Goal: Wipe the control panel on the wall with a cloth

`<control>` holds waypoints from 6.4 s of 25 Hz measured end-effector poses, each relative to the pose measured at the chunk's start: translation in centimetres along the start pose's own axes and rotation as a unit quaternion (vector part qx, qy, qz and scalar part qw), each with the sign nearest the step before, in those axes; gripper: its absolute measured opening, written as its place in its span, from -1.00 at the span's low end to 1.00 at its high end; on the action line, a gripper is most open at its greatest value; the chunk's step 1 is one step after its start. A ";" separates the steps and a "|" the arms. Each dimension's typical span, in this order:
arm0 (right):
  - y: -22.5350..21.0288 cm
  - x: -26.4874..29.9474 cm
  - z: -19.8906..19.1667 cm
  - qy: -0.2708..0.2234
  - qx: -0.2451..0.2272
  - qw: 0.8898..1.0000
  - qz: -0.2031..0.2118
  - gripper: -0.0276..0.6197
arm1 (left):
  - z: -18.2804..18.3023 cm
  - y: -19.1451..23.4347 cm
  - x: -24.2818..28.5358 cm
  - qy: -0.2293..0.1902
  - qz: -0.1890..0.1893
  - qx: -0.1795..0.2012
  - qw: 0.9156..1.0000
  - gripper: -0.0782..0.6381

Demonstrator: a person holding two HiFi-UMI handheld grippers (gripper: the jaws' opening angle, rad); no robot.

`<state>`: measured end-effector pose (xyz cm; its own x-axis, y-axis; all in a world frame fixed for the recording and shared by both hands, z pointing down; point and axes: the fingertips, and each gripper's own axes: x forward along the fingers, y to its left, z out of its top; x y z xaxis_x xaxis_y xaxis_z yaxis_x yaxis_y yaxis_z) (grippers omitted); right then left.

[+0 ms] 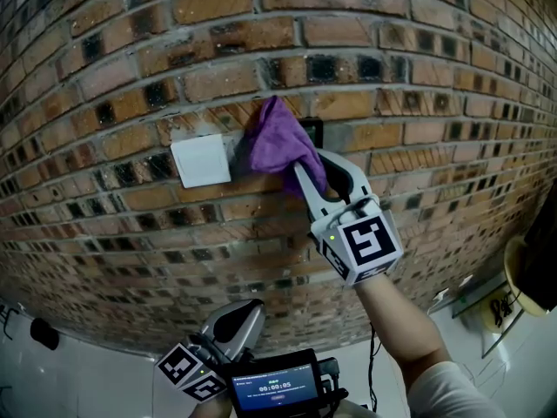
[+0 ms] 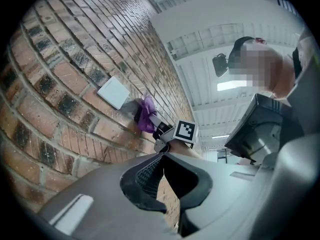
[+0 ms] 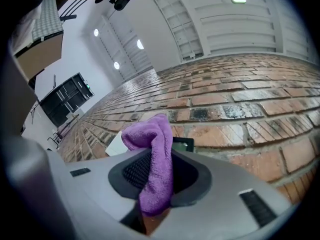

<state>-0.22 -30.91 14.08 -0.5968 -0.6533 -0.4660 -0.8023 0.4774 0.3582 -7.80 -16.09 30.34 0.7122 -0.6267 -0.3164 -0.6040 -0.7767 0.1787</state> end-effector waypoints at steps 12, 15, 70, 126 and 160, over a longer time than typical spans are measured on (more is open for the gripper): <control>-5.4 -3.4 -0.3 0.020 -0.030 0.998 -0.061 -0.60 | -0.6 -0.7 1.4 0.001 -0.018 -0.006 1.000 -0.82; -7.5 -4.8 -0.3 0.023 -0.024 0.995 -0.099 -0.60 | -0.7 -0.9 1.5 0.003 -0.022 -0.008 1.000 -0.82; -0.5 -0.7 0.2 0.016 0.010 0.999 -0.029 -0.60 | 0.3 -1.0 -0.9 0.000 -0.008 -0.004 1.000 -0.82; -3.6 -14.7 -2.8 0.101 0.015 0.989 -0.110 -0.59 | -1.7 -0.9 -0.3 0.018 -0.008 -0.023 1.000 -0.82; 5.6 -22.7 -9.7 0.245 0.087 0.965 -0.027 -0.59 | -5.1 -0.7 -5.1 0.038 0.028 -0.071 0.996 -0.82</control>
<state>8.96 -19.09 34.50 -0.5106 -0.8594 -0.0270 -0.8477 0.4979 0.1831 -9.18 -12.70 36.59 0.7073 -0.6681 -0.2309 -0.5910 -0.7381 0.3253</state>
